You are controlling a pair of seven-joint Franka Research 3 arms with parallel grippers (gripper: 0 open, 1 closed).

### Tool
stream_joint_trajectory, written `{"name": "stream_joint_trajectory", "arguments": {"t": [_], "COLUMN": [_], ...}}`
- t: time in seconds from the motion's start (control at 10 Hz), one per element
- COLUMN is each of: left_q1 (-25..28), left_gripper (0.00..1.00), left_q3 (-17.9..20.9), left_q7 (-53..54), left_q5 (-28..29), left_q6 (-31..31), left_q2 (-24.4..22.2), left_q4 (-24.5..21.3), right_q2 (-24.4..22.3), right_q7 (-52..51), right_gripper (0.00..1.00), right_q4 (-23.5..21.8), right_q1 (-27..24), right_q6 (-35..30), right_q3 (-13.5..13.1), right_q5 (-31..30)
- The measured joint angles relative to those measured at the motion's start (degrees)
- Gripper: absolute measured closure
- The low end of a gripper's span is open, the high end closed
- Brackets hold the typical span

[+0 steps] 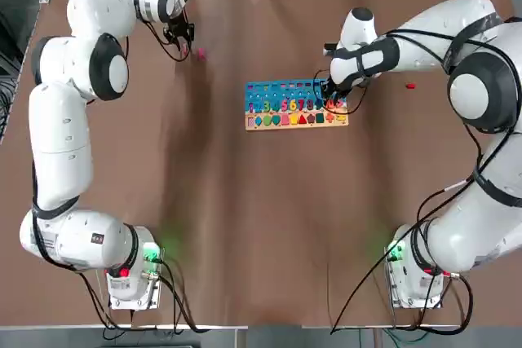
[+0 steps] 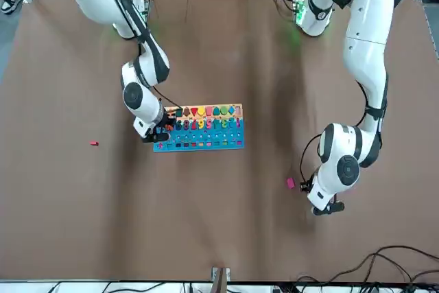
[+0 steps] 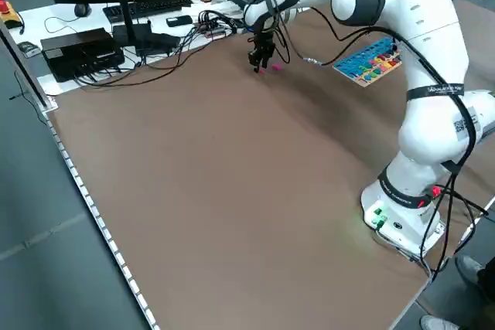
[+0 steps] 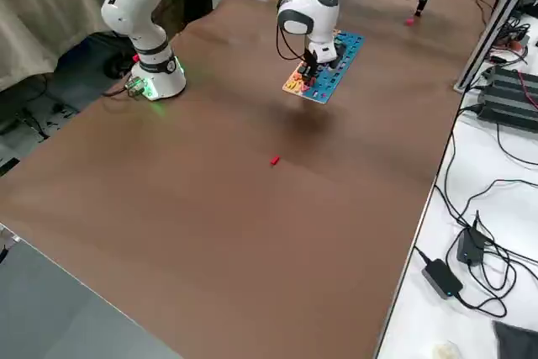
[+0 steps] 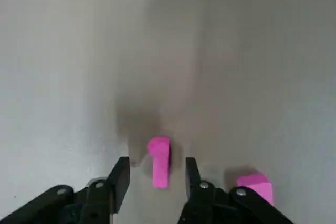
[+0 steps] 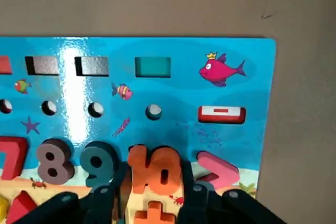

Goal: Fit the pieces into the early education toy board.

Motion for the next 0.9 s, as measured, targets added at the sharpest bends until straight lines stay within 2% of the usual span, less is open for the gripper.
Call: {"name": "stream_joint_trajectory", "arguments": {"t": [0.6, 0.9], "left_q1": [-0.05, -0.09], "left_gripper": [0.51, 0.52], "left_q3": [-0.02, -0.04], "left_q7": [0.0, 0.0], "left_q5": [0.0, 0.0], "left_q6": [0.02, 0.0], "left_q2": [-0.17, -0.5], "left_q4": [-1.24, -1.41], "right_q2": [0.13, 0.13], "right_q7": [0.16, 0.17], "right_gripper": [0.39, 0.41], "right_q4": [0.02, 0.07], "right_q1": [-0.01, -0.01], "right_q6": [-0.17, -0.21], "right_q3": [-0.14, -0.17], "right_q5": [1.9, 2.14]}}
